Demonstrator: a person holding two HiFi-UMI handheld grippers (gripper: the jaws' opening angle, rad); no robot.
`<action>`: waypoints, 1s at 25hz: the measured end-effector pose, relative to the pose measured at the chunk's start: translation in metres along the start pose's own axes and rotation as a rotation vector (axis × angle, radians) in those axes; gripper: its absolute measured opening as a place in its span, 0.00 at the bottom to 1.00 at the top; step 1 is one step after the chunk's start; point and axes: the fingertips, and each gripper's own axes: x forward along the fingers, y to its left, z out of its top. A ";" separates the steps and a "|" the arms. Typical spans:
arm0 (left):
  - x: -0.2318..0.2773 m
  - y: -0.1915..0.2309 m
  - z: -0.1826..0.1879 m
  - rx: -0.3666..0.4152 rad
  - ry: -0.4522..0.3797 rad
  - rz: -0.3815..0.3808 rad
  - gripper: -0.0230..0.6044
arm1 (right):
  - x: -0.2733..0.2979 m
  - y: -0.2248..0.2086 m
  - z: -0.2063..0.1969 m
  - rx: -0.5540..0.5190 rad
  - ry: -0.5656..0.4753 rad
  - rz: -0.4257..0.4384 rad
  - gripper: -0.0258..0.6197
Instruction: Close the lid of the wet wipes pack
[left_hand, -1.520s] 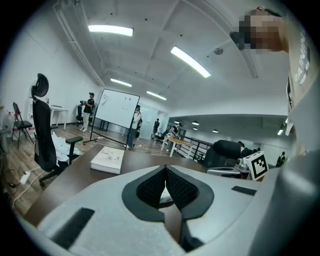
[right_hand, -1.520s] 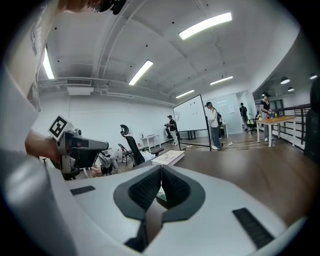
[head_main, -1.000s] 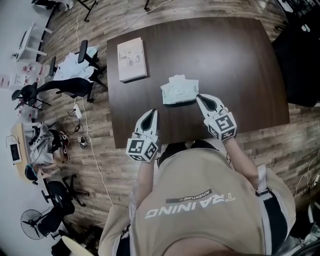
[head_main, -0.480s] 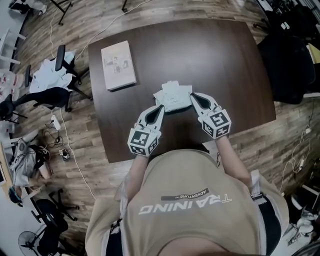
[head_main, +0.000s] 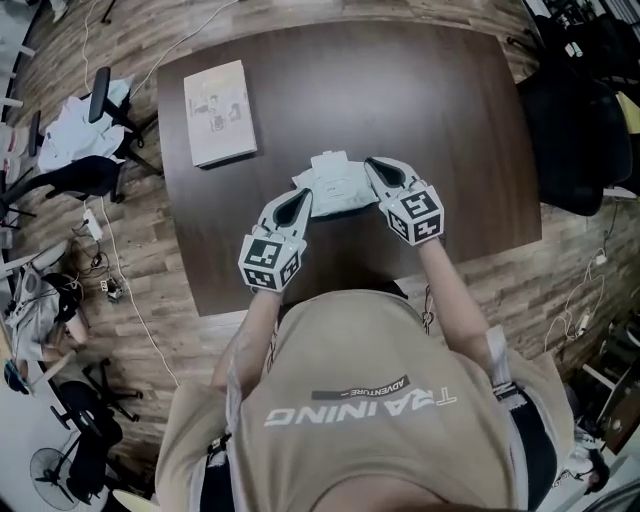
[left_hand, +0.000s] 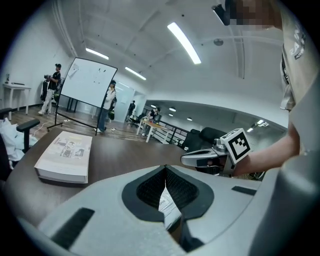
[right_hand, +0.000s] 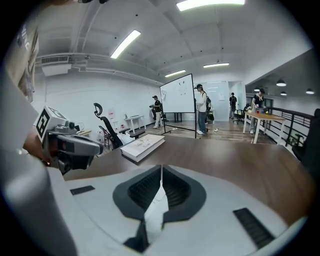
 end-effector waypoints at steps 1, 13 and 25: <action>0.002 0.000 0.000 -0.002 0.003 0.009 0.05 | 0.005 -0.002 0.000 -0.001 0.001 0.013 0.07; 0.031 -0.013 -0.025 -0.005 0.080 0.023 0.05 | 0.065 -0.023 -0.036 0.032 0.127 0.176 0.07; 0.046 -0.004 -0.034 -0.070 0.097 0.037 0.05 | 0.108 -0.018 -0.065 0.064 0.341 0.337 0.17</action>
